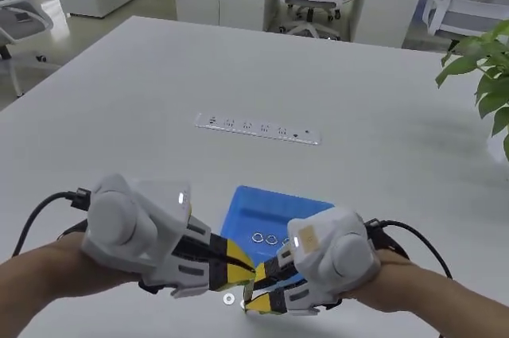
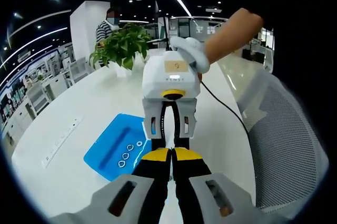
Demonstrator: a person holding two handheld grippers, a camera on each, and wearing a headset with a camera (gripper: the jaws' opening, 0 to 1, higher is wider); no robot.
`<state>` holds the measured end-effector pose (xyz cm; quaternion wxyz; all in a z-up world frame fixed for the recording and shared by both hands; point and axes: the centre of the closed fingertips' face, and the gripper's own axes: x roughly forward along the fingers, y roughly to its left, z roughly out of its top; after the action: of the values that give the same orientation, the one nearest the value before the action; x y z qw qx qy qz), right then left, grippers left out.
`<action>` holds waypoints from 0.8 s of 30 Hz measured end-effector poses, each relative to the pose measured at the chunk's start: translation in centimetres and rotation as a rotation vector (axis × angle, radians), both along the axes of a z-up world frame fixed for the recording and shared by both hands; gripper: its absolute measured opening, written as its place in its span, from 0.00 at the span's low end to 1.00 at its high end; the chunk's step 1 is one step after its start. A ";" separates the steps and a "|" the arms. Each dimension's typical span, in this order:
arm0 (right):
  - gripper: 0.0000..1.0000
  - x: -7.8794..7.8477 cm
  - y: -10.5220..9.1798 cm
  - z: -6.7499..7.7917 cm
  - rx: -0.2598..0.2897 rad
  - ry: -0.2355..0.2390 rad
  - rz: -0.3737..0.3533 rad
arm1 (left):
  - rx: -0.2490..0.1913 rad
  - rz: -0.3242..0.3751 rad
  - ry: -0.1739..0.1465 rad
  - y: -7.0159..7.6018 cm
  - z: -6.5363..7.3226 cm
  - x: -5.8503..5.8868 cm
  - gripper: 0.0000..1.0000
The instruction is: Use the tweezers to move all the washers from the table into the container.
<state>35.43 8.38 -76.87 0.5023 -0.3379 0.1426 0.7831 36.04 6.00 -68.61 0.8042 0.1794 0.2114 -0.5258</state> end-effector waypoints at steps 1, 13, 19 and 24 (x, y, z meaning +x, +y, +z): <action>0.12 0.0 0.0 0.0 0.000 0.001 0.000 | 0.001 -0.001 0.000 0.0 0.0 0.0 0.05; 0.09 0.0 0.0 -0.1 -0.002 0.045 -0.049 | 0.006 -0.009 -0.003 -0.1 0.0 0.0 0.05; 0.09 0.0 0.0 -0.2 -0.006 0.052 -0.070 | 0.011 -0.004 -0.006 -0.1 0.0 0.0 0.06; 0.09 0.0 0.0 -0.2 -0.011 0.049 -0.074 | 0.011 0.004 -0.002 -0.1 0.0 -0.1 0.07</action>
<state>35.43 8.38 -77.03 0.5252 -0.3159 0.1716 0.7713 35.92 5.88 -68.56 0.8044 0.1837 0.2139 -0.5228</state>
